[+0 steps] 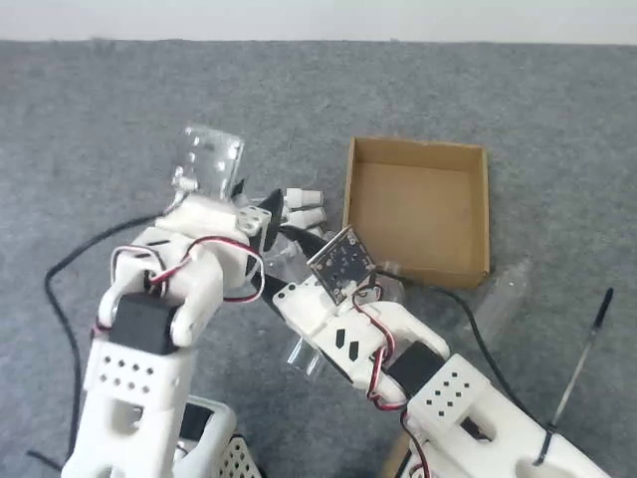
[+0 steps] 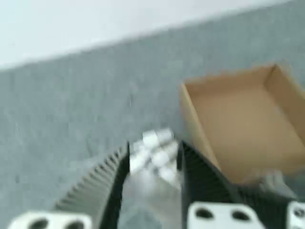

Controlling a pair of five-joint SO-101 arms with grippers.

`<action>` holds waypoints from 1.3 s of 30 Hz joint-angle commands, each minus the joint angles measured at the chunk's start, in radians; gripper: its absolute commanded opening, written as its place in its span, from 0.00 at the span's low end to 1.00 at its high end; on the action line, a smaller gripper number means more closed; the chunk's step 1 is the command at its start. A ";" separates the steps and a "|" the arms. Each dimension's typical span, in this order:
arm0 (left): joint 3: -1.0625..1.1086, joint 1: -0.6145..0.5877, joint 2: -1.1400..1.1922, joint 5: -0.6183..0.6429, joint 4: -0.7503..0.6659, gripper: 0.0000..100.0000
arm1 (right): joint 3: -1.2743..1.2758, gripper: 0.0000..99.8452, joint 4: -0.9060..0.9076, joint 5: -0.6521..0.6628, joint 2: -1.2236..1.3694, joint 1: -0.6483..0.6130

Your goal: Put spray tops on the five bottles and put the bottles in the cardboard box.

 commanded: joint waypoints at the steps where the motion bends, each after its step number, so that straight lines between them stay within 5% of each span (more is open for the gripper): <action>1: -0.153 -0.040 -0.069 -0.014 0.043 0.15 | -0.009 0.01 0.013 -0.011 -0.045 0.010; 7: -0.165 -0.091 -0.255 -0.014 0.097 0.15 | -0.011 0.01 0.019 -0.011 -0.048 0.012; 21: 0.355 -0.103 -0.608 0.080 -0.089 0.15 | -0.262 0.01 0.234 -0.012 -0.038 0.194; 26: 0.499 -0.103 -0.644 0.078 -0.216 0.15 | -0.413 0.01 0.289 -0.009 0.027 0.259; 39: 0.555 0.012 -0.647 0.078 -0.207 0.18 | -0.812 0.01 0.427 -0.012 0.349 0.272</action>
